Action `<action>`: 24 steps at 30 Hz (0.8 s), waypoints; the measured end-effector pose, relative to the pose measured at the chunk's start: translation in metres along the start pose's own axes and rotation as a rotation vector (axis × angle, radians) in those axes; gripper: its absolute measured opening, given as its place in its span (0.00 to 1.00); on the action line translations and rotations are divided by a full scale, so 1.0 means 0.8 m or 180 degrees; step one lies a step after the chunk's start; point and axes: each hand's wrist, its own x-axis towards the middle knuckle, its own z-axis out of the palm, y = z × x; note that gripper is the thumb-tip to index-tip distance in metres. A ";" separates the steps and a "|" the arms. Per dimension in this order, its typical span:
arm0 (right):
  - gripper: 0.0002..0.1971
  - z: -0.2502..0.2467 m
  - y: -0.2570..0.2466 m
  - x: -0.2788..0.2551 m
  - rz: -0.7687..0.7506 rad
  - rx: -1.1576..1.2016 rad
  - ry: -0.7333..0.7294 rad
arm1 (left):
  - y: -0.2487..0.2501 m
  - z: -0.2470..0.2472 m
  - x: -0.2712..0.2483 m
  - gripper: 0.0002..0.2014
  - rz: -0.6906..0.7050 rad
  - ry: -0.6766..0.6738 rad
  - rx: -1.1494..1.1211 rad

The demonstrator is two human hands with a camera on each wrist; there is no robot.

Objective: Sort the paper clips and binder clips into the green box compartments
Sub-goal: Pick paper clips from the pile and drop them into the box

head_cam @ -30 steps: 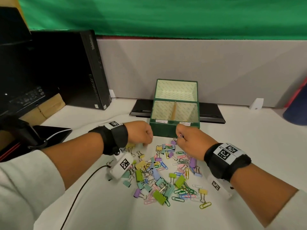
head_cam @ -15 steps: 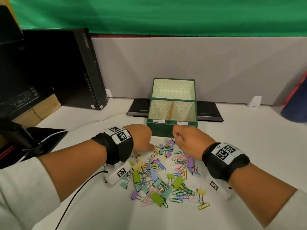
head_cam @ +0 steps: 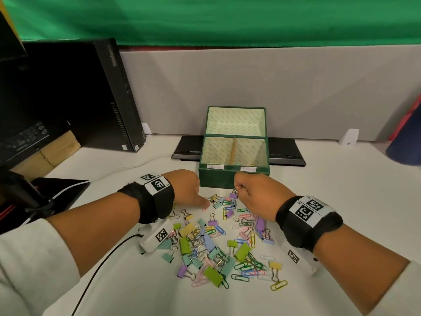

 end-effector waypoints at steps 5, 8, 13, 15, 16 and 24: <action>0.08 -0.001 -0.001 -0.001 0.0019 -0.0016 0.0072 | 0.025 0.011 -0.006 0.18 0.0292 0.0156 0.0330; 0.07 -0.002 -0.006 -0.004 -0.0057 0.0023 0.0201 | 0.034 0.016 -0.008 0.10 0.0403 0.0104 0.0523; 0.06 -0.037 -0.010 0.000 -0.0188 0.0191 0.0578 | 0.025 0.026 -0.012 0.10 0.0445 -0.0048 0.0752; 0.08 -0.059 -0.009 0.017 -0.0053 0.0248 0.0860 | 0.022 0.027 -0.014 0.11 0.0462 -0.0081 0.0830; 0.09 -0.068 -0.005 0.028 0.0047 0.0242 0.0936 | 0.020 0.027 -0.015 0.12 0.0455 -0.0108 0.0843; 0.17 -0.077 0.021 0.094 0.0625 -0.0404 -0.0074 | 0.035 -0.042 0.010 0.13 0.0587 -0.0108 -0.0600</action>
